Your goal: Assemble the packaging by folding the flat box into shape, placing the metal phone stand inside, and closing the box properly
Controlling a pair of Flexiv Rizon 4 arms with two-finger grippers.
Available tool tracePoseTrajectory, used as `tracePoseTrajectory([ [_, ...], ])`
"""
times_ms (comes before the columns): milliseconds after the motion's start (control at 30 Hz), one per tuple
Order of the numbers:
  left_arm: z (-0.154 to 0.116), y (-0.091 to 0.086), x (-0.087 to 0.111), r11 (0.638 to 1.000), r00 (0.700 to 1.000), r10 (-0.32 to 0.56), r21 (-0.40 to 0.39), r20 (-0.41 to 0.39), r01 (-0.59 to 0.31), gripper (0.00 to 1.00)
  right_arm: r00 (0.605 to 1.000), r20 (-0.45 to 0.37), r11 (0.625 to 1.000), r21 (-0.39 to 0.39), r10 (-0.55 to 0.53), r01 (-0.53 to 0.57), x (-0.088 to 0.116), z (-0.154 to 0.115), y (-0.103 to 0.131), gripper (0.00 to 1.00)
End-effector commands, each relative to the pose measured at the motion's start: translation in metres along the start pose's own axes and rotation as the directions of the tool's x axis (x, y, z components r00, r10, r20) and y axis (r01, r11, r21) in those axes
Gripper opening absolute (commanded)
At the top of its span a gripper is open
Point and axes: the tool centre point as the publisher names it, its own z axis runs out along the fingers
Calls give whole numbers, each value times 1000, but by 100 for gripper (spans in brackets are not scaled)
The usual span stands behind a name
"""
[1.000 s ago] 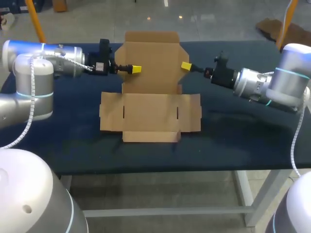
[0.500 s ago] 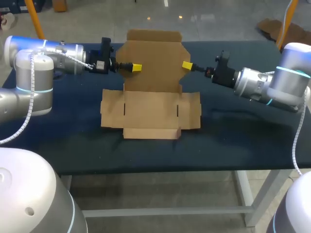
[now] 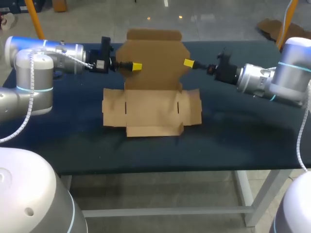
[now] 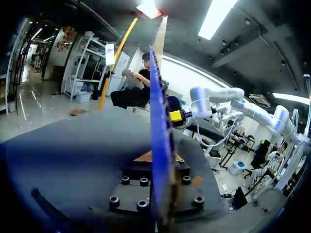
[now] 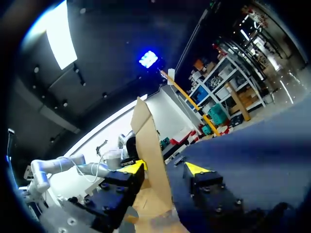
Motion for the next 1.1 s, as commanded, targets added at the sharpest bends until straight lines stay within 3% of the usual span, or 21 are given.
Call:
tracePoseTrajectory([
  [33, -1, 0, -5, 1000, 1000, 2, 19, -16, -1, 0, 995, 92, 999, 41, -27, 24, 26, -16, 8, 67],
  [133, 2, -3, -7, 999, 1000, 6, 34, -26, -5, 0, 990, 127, 997, 63, -53, 46, 36, -26, 9, 50],
  [267, 8, -11, -9, 999, 999, 17, 42, -42, -16, 0, 979, 181, 993, 95, -91, 74, 52, -42, 7, 42],
  [333, 10, -15, -10, 999, 999, 23, 43, -47, -20, 0, 974, 199, 991, 102, -104, 85, 59, -49, 5, 27],
  [400, 13, -19, -10, 999, 998, 27, 47, -52, -25, 0, 970, 214, 989, 111, -115, 93, 65, -56, 3, 0],
  [733, 20, -41, -9, 996, 995, 75, 58, -66, -71, 0, 954, 263, 985, 132, -145, 113, 80, -89, -5, 0],
  [900, 24, -50, -7, 994, 993, 96, 60, -73, -92, 0, 925, 314, 973, 151, -214, 174, 84, -102, -16, 0],
  [1000, 26, -56, -6, 994, 991, 105, 51, -85, -100, 0, 878, 418, 972, 128, -235, 199, 86, -106, -22, 0],
  [1100, 26, -58, -6, 995, 992, 100, 34, -83, -97, 0, 878, 418, 972, 128, -235, 199, 86, -106, -22, 0],
])
